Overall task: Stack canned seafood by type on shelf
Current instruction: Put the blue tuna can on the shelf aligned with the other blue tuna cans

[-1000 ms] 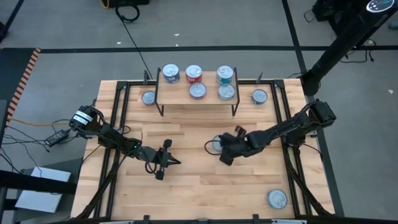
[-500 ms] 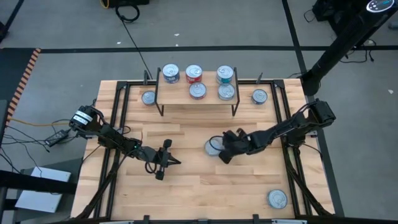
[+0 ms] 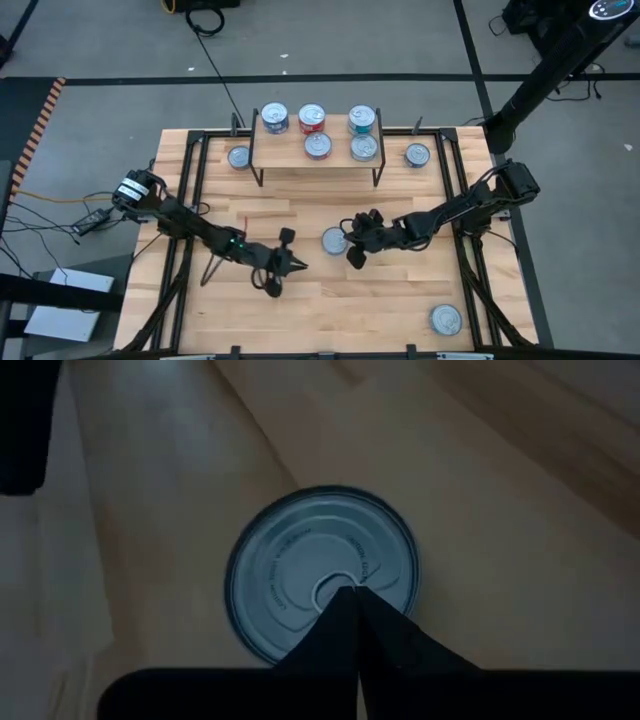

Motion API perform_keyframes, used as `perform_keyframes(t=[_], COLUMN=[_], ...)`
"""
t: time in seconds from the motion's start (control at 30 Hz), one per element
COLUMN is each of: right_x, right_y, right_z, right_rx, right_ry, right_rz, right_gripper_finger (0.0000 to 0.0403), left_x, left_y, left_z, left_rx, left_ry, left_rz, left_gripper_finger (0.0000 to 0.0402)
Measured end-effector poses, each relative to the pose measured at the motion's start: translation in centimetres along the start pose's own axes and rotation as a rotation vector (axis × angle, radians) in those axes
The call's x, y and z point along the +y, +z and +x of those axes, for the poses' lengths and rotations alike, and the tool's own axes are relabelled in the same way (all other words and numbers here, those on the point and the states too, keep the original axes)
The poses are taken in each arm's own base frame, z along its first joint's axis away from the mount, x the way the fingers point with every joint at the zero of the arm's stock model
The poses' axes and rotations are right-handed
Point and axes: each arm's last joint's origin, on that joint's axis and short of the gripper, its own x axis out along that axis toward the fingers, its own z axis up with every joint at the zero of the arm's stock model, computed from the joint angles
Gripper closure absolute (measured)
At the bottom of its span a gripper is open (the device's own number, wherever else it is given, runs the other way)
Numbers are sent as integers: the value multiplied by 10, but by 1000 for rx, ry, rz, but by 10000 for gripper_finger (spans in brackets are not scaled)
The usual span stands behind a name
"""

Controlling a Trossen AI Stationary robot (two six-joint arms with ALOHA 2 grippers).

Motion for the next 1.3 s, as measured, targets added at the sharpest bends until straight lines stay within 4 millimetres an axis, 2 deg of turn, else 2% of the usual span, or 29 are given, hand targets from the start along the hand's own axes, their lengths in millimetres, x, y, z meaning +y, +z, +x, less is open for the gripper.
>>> perform_keyframes(t=[0.23,0.4,0.63,0.97,1.07,1.3], right_x=[8,18,29,33,34,35], right_y=[-5,-14,-22,-20,-19,-18], right_z=[-4,-10,-16,-18,-18,-18], right_rx=[-9,2,-13,-50,-55,-65], right_ry=[27,61,98,130,135,143], right_rz=[-30,-64,-86,-102,-102,-102], right_gripper_finger=[398,398,398,398,398,398], left_x=[14,23,27,44,48,56], left_y=[27,27,7,-5,-2,20], left_z=[12,19,39,47,50,56], left_rx=[66,100,144,187,233,304], left_ry=[56,74,88,122,78,34], left_rz=[122,224,322,309,331,347], left_gripper_finger=[318,290,291,291,292,292])
